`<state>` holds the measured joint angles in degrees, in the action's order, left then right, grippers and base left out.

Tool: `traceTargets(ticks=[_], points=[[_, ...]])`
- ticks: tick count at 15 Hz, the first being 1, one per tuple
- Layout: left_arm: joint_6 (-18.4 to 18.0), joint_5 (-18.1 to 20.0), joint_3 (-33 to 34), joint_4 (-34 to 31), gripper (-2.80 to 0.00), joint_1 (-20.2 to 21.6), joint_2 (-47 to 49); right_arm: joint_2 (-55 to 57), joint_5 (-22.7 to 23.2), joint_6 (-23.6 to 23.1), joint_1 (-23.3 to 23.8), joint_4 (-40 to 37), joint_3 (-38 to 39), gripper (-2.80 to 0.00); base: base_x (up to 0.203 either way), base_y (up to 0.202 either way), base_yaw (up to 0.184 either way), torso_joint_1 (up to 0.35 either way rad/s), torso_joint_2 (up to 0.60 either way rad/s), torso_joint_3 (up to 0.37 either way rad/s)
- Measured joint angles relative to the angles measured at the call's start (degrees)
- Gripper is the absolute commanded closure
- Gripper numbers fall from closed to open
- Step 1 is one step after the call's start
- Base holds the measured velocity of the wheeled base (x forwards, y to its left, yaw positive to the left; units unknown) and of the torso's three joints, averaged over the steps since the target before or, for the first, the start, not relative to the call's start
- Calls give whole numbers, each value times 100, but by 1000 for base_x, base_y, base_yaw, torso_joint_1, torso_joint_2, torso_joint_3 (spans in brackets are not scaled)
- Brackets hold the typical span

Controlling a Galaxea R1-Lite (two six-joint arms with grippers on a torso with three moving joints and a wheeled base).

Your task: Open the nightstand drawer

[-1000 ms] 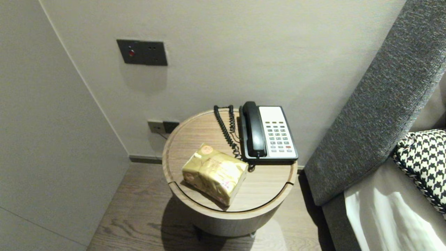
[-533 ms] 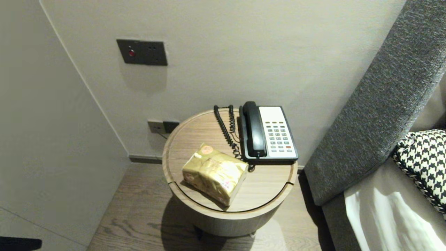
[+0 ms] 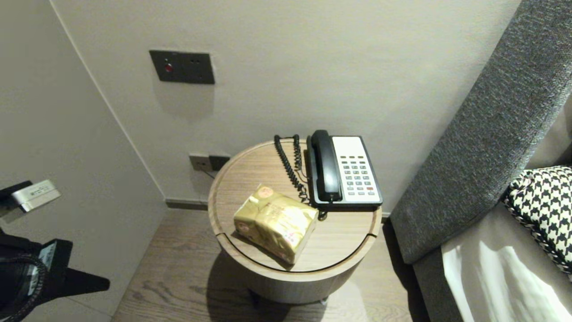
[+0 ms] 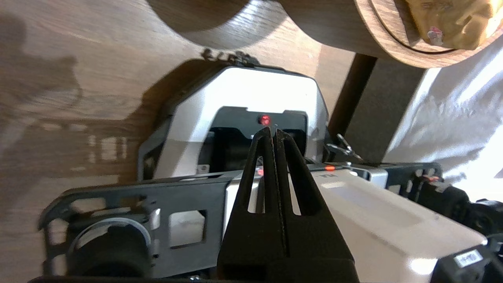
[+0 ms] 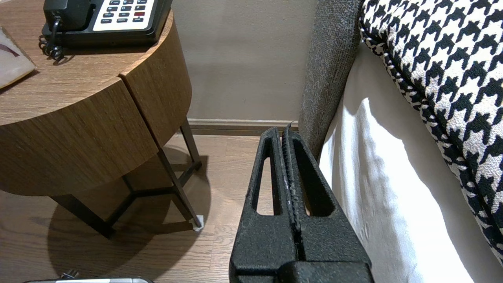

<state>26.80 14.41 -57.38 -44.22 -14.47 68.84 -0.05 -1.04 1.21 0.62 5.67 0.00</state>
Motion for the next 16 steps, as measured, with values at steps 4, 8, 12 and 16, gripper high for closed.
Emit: traceTargets(ticks=[4,8,12,16], points=[[432,-227,17,661,0,-519,605,0,0,0,0,0,0,0,0,0,0,0,0,0],[936,-901,-1,1491,0,-1243,1289,0,0,0,0,0,0,0,0,0,0,0,0,0],[1326,-1405,-181,2270,0,-1853,2024,0,-1,0,0,-2,0,0,0,0,0,0,0,0],[1421,-1604,-451,2447,0,-2233,2529,0,-1,0,0,-2,0,0,0,0,0,0,0,0]])
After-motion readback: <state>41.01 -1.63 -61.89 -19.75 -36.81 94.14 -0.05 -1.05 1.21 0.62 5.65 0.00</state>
